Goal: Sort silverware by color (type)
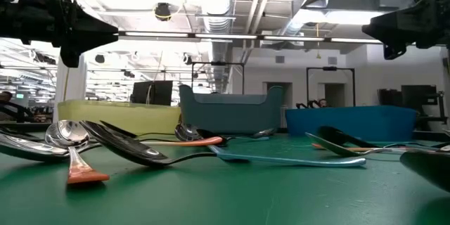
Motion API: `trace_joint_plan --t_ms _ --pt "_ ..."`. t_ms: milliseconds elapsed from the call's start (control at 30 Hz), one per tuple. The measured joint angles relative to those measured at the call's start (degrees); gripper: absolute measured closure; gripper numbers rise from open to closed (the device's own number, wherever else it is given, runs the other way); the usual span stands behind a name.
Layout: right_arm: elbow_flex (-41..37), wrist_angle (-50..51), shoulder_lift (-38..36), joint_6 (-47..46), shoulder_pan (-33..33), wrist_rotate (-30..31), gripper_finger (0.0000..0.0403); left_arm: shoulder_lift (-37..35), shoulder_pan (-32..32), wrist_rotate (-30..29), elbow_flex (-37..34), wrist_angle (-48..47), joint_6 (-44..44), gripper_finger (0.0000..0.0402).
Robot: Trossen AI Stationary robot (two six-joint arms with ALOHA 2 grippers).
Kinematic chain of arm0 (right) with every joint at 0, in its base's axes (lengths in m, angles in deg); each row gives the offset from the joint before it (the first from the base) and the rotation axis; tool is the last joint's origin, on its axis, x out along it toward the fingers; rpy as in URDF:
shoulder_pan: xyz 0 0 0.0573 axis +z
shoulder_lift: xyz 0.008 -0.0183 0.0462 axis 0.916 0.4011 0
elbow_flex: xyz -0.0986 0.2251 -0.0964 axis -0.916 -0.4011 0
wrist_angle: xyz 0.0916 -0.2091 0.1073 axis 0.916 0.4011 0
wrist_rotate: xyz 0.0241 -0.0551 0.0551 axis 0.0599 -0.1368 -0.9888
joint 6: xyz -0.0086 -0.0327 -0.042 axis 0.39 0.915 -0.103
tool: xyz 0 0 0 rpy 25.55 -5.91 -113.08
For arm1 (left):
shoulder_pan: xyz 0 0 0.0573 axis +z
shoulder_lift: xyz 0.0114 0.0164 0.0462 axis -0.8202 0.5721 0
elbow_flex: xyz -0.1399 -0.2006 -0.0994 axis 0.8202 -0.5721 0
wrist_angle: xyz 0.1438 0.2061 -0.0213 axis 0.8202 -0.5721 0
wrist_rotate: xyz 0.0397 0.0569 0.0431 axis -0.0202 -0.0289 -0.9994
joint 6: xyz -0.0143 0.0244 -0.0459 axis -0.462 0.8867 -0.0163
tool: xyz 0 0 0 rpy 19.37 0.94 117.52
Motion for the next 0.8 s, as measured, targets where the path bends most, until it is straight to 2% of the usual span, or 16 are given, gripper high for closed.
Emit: trace_joint_plan --t_ms 200,333,600,800 --pt "0.0 0.0 0.0 0.0 0.0 0.2 0.0280 0.0 0.0 0.2 0.0 -0.2 -2.0 0.0309" --pt "0.0 -0.4 0.0 0.0 -0.8 4.6 0.0280 0.0 0.0 1.5 0.0 -0.2 -6.3 0.0309" --pt "0.0 -0.7 0.0 -0.3 -2.7 4.6 0.0280 0.0 0.0 1.5 0.0 0.2 -11.0 0.0309" --pt "0.0 -5.7 0.0 -10.5 -2.9 4.6 0.0280 0.0 0.0 1.0 0.0 -0.1 -9.2 0.0309"
